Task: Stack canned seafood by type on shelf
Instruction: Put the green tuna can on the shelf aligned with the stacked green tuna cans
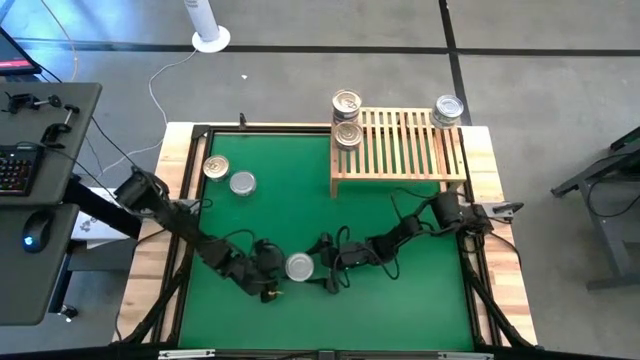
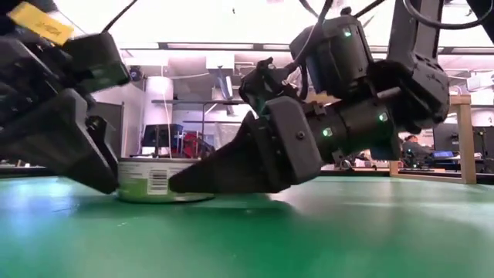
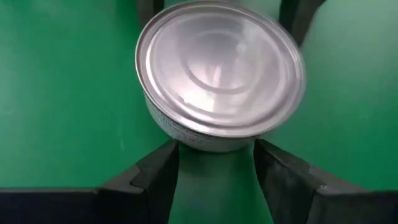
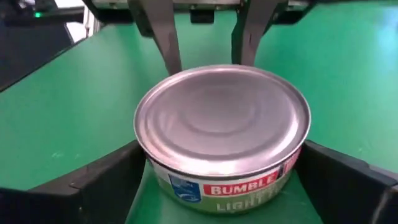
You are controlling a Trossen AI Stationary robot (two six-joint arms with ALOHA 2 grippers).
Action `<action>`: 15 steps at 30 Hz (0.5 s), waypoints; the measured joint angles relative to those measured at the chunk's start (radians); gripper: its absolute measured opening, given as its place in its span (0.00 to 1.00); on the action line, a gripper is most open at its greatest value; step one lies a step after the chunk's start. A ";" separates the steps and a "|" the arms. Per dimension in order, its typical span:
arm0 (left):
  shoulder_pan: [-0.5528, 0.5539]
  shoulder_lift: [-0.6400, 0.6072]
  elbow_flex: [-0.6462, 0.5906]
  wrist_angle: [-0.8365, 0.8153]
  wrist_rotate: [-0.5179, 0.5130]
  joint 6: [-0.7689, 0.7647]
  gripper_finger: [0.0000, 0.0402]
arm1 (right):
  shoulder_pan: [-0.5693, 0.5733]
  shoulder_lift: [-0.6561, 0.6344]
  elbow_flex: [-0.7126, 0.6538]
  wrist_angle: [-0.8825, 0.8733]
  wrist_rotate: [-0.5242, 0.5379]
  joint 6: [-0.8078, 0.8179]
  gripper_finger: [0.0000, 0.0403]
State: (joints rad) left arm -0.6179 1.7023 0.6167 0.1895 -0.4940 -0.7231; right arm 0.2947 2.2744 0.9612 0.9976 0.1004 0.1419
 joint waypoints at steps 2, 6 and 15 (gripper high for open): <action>0.010 0.003 -0.001 0.011 0.009 0.020 0.47 | 0.002 0.018 0.000 0.045 0.009 0.000 0.99; 0.026 0.005 -0.002 0.024 0.018 0.044 0.46 | 0.008 0.033 -0.003 0.102 0.028 -0.014 0.99; 0.056 0.007 -0.005 0.055 0.029 0.079 0.43 | -0.010 0.031 0.010 0.061 -0.014 -0.027 0.98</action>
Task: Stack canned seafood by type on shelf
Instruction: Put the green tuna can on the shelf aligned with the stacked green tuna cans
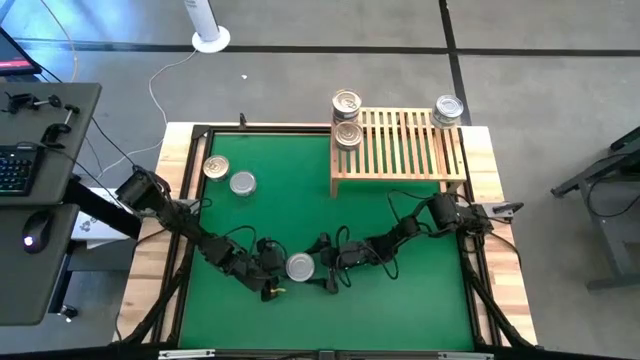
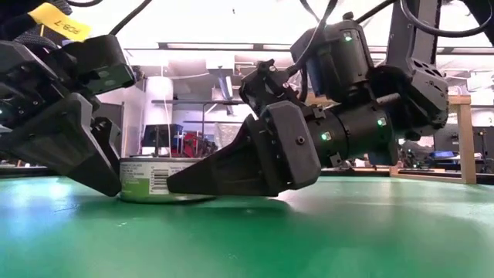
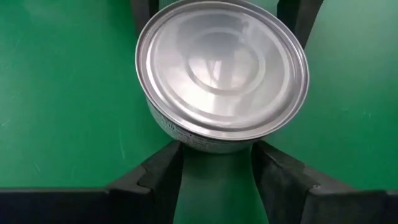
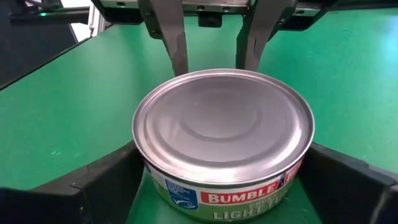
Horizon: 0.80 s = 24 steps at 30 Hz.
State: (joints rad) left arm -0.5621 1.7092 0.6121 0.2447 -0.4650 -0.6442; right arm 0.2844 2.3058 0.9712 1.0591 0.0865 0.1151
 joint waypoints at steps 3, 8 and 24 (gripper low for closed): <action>0.009 0.000 0.000 -0.001 0.006 0.002 0.42 | -0.001 0.000 0.001 -0.002 -0.009 -0.007 0.94; 0.005 -0.010 0.005 -0.051 0.015 -0.051 0.42 | -0.003 -0.002 -0.016 0.007 -0.020 0.005 0.89; -0.060 -0.067 0.006 -0.241 -0.048 -0.218 0.42 | 0.039 -0.199 -0.229 -0.074 0.097 0.051 0.87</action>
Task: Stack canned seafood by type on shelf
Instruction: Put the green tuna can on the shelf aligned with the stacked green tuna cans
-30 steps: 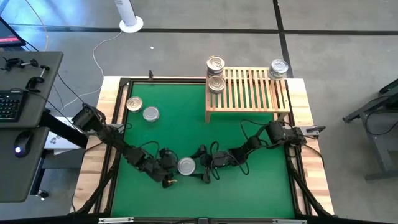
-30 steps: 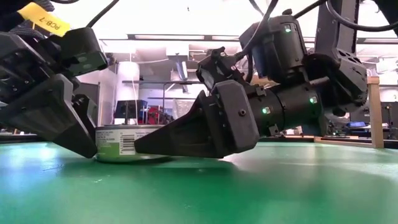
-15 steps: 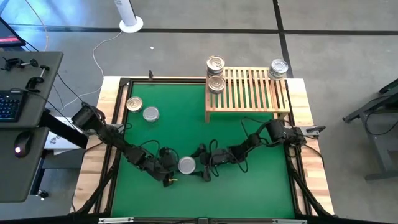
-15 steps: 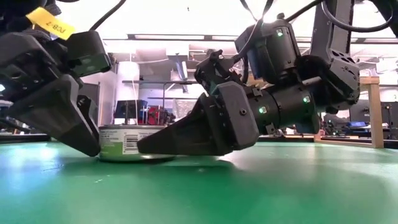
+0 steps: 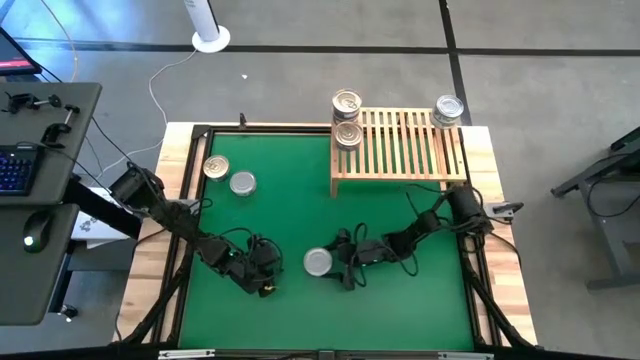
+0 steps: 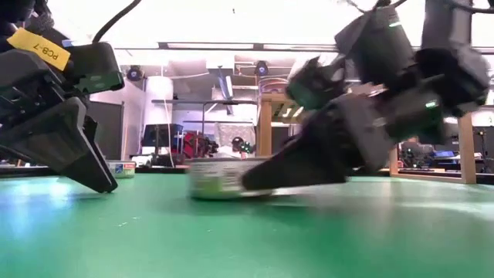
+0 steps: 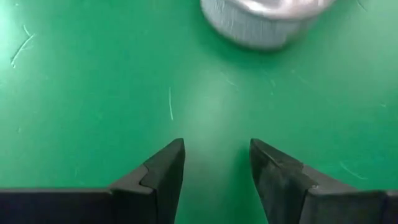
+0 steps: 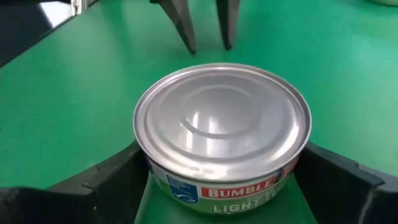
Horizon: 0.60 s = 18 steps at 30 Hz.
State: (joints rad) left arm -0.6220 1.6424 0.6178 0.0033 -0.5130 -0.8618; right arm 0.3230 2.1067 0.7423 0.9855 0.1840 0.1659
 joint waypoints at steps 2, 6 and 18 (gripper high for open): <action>0.000 0.000 0.000 0.000 -0.005 -0.001 0.42 | 0.020 -0.057 -0.060 0.012 0.046 0.019 0.87; -0.001 0.000 0.000 0.013 -0.035 0.001 0.42 | 0.083 -0.237 -0.152 0.000 0.174 0.040 0.87; 0.020 0.000 -0.001 0.118 -0.132 0.139 0.42 | 0.220 -0.919 -0.149 -0.867 0.711 0.166 0.85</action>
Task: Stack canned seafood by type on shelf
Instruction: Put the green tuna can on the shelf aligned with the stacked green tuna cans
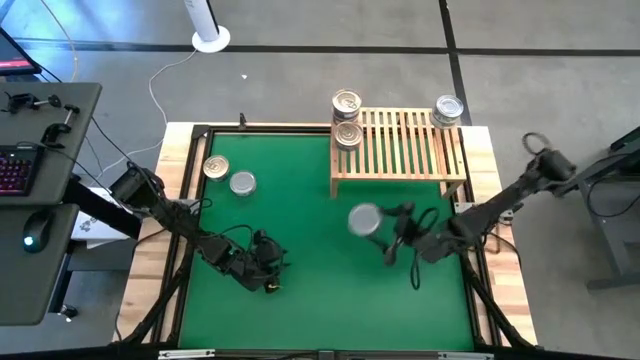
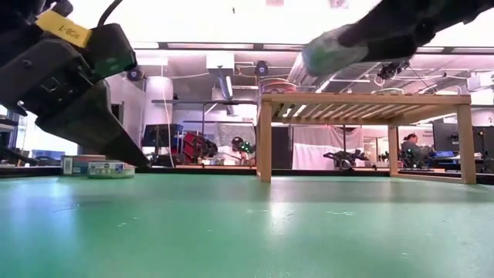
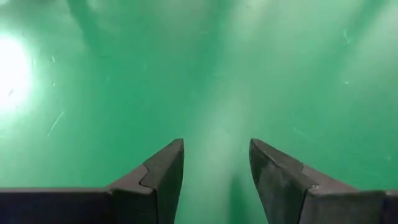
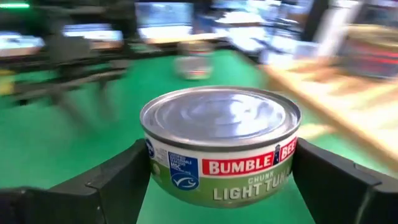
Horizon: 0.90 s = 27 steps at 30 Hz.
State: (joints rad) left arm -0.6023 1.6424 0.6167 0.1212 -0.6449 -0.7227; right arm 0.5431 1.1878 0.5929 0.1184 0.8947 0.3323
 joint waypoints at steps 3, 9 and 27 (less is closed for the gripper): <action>0.002 0.000 0.000 0.019 -0.004 0.019 0.42 | -0.013 -0.151 0.000 -0.254 0.127 0.128 0.85; 0.001 0.000 0.000 0.043 -0.019 0.032 0.42 | -0.093 -0.398 0.000 -0.679 0.307 0.440 0.83; 0.000 -0.001 0.000 0.093 -0.026 0.081 0.42 | -0.481 -0.534 0.042 -0.796 -0.036 0.270 0.76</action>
State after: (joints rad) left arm -0.6025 1.6417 0.6167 0.2141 -0.6704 -0.6422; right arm 0.0619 0.6537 0.6350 -0.6771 0.8590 0.6024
